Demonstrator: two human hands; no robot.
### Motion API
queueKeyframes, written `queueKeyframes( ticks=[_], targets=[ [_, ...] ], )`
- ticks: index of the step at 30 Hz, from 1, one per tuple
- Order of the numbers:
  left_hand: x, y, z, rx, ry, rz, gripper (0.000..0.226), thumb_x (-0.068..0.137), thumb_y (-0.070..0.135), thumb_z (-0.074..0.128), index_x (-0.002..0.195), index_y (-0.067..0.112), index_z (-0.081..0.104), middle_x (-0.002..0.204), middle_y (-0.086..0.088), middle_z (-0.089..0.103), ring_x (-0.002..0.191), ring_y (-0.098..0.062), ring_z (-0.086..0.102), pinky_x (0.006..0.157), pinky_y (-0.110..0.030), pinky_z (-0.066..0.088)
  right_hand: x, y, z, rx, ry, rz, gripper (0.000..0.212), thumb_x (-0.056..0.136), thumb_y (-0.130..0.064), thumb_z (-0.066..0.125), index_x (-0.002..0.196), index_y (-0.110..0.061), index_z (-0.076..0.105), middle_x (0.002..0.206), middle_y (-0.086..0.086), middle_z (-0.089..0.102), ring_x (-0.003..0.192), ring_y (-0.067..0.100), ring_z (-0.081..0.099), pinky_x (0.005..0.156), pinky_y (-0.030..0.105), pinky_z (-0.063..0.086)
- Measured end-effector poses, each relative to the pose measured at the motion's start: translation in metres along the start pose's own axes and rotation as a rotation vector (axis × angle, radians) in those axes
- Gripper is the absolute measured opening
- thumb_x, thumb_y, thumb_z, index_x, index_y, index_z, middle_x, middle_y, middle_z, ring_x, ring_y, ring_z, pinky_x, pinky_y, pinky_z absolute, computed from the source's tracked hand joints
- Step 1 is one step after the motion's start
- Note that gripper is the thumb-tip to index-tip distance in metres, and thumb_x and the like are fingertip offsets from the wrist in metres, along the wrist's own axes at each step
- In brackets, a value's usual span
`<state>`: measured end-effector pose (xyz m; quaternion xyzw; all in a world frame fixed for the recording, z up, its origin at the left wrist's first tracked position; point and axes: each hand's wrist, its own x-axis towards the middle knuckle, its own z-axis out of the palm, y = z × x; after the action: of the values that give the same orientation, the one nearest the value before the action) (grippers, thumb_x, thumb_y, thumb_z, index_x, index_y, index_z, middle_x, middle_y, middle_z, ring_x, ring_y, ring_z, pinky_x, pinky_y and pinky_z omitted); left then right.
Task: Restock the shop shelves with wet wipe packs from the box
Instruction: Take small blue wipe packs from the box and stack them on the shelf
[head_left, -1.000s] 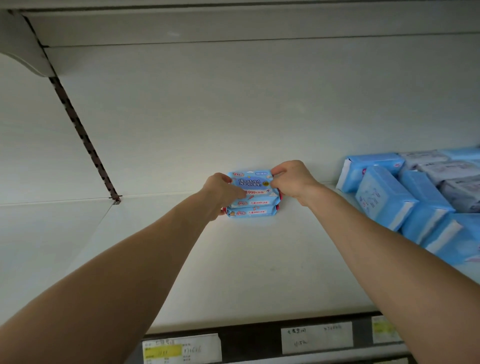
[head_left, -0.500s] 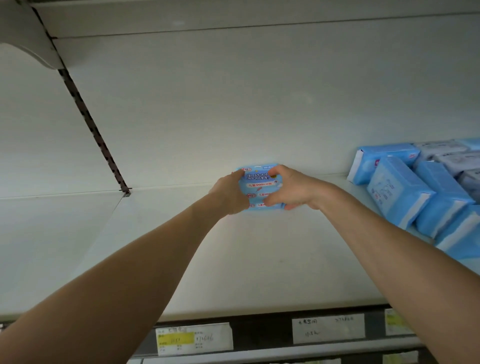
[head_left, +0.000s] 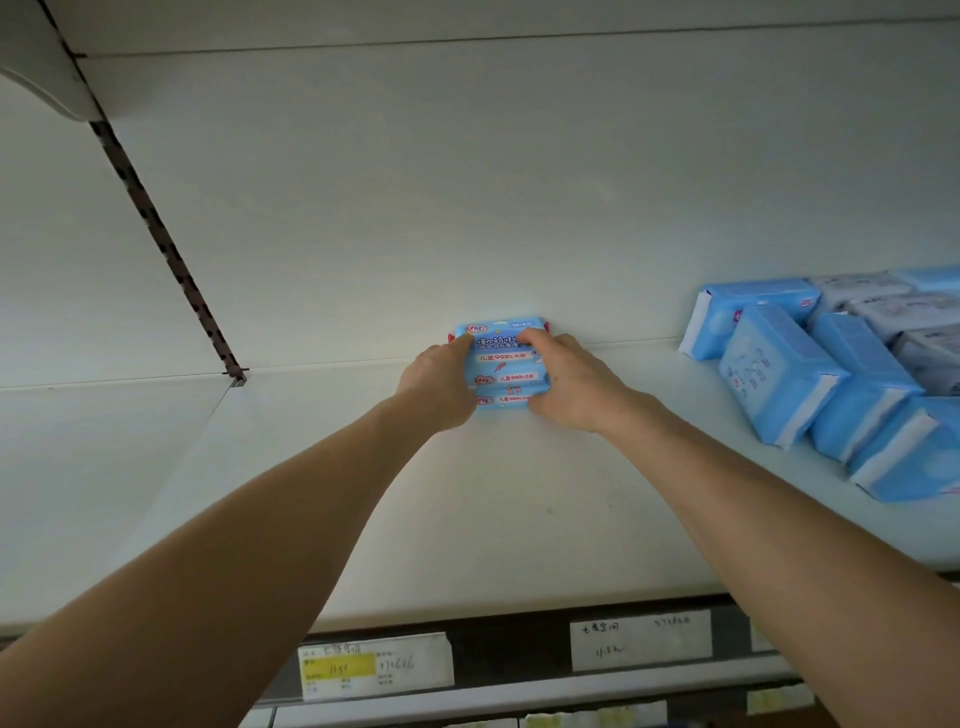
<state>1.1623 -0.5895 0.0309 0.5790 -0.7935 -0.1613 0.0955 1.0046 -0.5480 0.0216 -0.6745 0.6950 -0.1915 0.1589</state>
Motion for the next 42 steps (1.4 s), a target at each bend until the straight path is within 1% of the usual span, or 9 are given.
queueKeyframes(
  ticks=[4,7,11,13,16,22,28,34,42],
  targets=[
    [0.001,-0.003,0.002,0.039,0.034,0.004,0.067,0.094,0.015,0.055,0.151,0.025,0.023,0.134,-0.005,0.049,0.113,-0.023,0.054,0.087,-0.031,0.048,-0.001,-0.002,-0.004,-0.022,-0.013,-0.011,0.066,0.088,-0.015,0.062,0.145,-0.026,0.030,0.133,0.008,0.038,0.115,0.025,0.050,0.092,0.029,0.041],
    [0.000,-0.004,0.002,0.052,0.026,0.008,0.067,0.093,0.018,0.056,0.151,0.026,0.022,0.130,-0.006,0.048,0.111,-0.023,0.054,0.085,-0.031,0.047,-0.003,-0.006,-0.004,-0.091,0.006,-0.013,0.063,0.090,-0.015,0.060,0.145,-0.025,0.030,0.133,0.009,0.039,0.116,0.026,0.050,0.092,0.031,0.042],
    [-0.006,-0.008,-0.008,0.037,0.033,0.001,0.065,0.090,0.021,0.061,0.147,0.026,0.030,0.122,-0.006,0.047,0.098,-0.022,0.054,0.079,-0.033,0.050,-0.005,-0.018,-0.014,-0.299,0.027,0.005,0.061,0.086,-0.027,0.064,0.140,-0.026,0.036,0.138,0.007,0.027,0.122,0.028,0.039,0.096,0.039,0.039],
    [-0.013,-0.014,-0.014,0.011,0.066,-0.021,0.060,0.090,0.019,0.060,0.144,0.026,0.035,0.123,-0.006,0.047,0.103,-0.022,0.055,0.077,-0.032,0.047,-0.007,-0.033,-0.018,-0.340,0.076,-0.042,0.056,0.087,-0.029,0.063,0.139,-0.025,0.039,0.143,0.007,0.024,0.126,0.028,0.035,0.098,0.038,0.034],
    [-0.029,-0.032,-0.027,0.008,0.117,-0.084,0.061,0.090,0.016,0.054,0.146,0.027,0.033,0.132,-0.004,0.046,0.117,-0.023,0.053,0.084,-0.031,0.045,-0.011,-0.067,-0.015,-0.345,0.096,-0.172,0.045,0.092,-0.024,0.055,0.136,-0.022,0.046,0.139,0.006,0.035,0.124,0.027,0.038,0.098,0.037,0.035],
    [-0.081,-0.095,-0.070,0.000,0.239,-0.282,0.054,0.090,0.016,0.052,0.142,0.026,0.042,0.134,-0.001,0.050,0.119,-0.021,0.051,0.091,-0.031,0.044,-0.013,-0.156,0.018,-0.318,0.034,-0.366,0.033,0.095,-0.020,0.048,0.128,-0.015,0.055,0.126,0.008,0.050,0.119,0.027,0.045,0.087,0.032,0.036],
    [-0.171,-0.165,-0.108,0.006,0.361,-0.492,0.054,0.090,0.016,0.053,0.142,0.025,0.042,0.135,-0.002,0.052,0.123,-0.022,0.050,0.098,-0.031,0.042,-0.043,-0.254,0.066,-0.282,-0.031,-0.600,0.026,0.095,-0.016,0.047,0.114,-0.007,0.062,0.116,0.009,0.057,0.108,0.029,0.053,0.083,0.033,0.042],
    [-0.294,-0.212,-0.123,0.015,0.458,-0.717,0.059,0.087,0.013,0.053,0.144,0.024,0.039,0.131,-0.009,0.054,0.118,-0.028,0.054,0.097,-0.035,0.045,-0.118,-0.342,0.113,-0.200,-0.102,-0.844,0.028,0.095,-0.016,0.048,0.118,-0.006,0.061,0.117,0.011,0.055,0.110,0.030,0.051,0.085,0.033,0.041],
    [-0.488,-0.219,-0.097,0.005,0.529,-1.046,0.057,0.086,0.010,0.053,0.141,0.021,0.042,0.131,-0.010,0.054,0.110,-0.030,0.057,0.083,-0.038,0.049,-0.274,-0.411,0.165,-0.152,-0.302,-1.161,0.029,0.096,-0.020,0.048,0.122,-0.011,0.058,0.122,0.012,0.054,0.114,0.031,0.049,0.083,0.032,0.038]
  ],
)
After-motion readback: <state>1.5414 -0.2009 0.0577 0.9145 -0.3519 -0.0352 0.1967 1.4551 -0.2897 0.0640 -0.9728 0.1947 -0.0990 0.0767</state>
